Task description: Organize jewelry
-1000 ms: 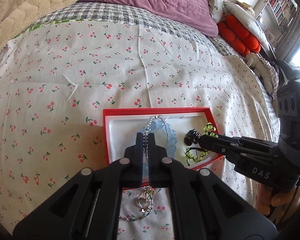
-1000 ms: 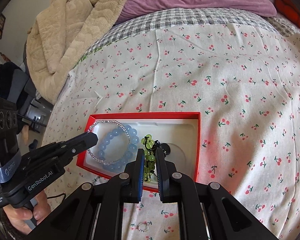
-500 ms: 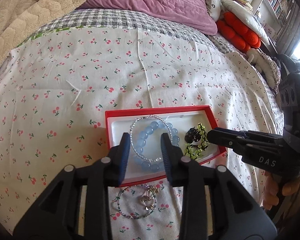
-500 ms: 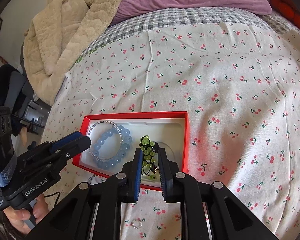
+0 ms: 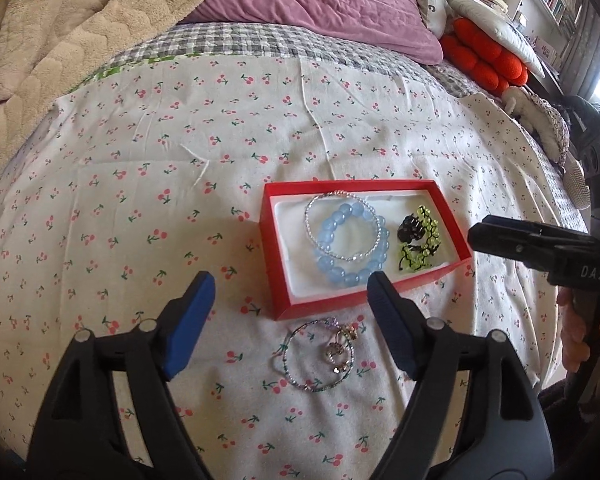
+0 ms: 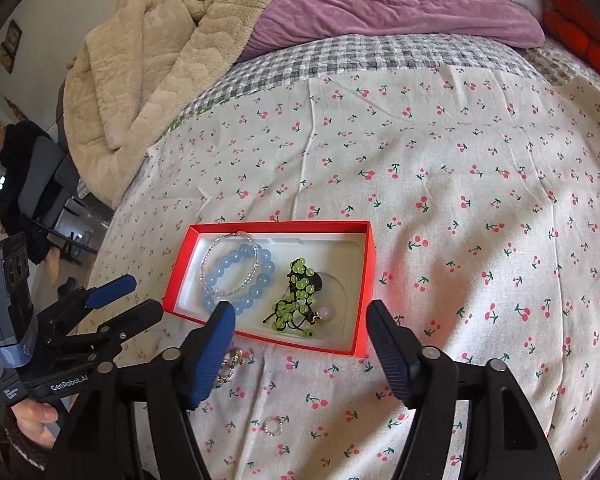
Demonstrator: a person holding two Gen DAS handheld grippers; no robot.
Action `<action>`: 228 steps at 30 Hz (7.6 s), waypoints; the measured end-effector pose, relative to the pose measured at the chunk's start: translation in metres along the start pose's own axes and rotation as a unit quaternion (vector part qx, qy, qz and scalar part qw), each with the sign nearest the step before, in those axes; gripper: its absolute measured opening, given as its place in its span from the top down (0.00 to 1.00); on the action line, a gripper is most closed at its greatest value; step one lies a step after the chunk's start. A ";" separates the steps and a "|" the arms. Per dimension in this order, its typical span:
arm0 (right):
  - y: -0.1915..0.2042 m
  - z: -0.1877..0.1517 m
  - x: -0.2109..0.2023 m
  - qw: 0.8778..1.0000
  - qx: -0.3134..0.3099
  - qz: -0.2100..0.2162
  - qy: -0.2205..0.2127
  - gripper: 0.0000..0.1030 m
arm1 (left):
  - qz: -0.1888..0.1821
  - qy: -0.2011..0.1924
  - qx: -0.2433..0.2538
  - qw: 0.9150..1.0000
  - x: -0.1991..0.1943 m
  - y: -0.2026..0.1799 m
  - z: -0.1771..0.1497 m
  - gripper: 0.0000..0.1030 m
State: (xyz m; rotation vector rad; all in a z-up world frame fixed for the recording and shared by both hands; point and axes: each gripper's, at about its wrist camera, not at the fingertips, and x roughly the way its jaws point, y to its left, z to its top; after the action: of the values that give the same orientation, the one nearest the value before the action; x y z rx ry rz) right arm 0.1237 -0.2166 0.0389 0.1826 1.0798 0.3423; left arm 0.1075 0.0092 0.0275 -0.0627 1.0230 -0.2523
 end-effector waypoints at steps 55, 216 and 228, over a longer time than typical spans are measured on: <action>0.015 -0.068 0.037 0.992 -0.050 -0.042 0.109 0.26 | -0.008 0.074 0.068 0.995 0.045 -0.013 -0.050 0.97; -0.028 0.021 0.020 0.998 0.054 0.030 0.029 0.79 | -0.041 0.016 -0.002 0.999 0.028 -0.045 0.035 0.55; -0.020 0.003 -0.002 0.999 0.026 0.016 0.019 0.40 | -0.005 0.012 0.015 1.000 0.007 -0.029 0.006 0.27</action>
State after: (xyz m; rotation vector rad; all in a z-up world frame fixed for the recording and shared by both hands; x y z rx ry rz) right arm 0.1290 -0.2357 0.0362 0.2401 1.1254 0.3476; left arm 0.1110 -0.0209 0.0303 -0.0369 1.0426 -0.2780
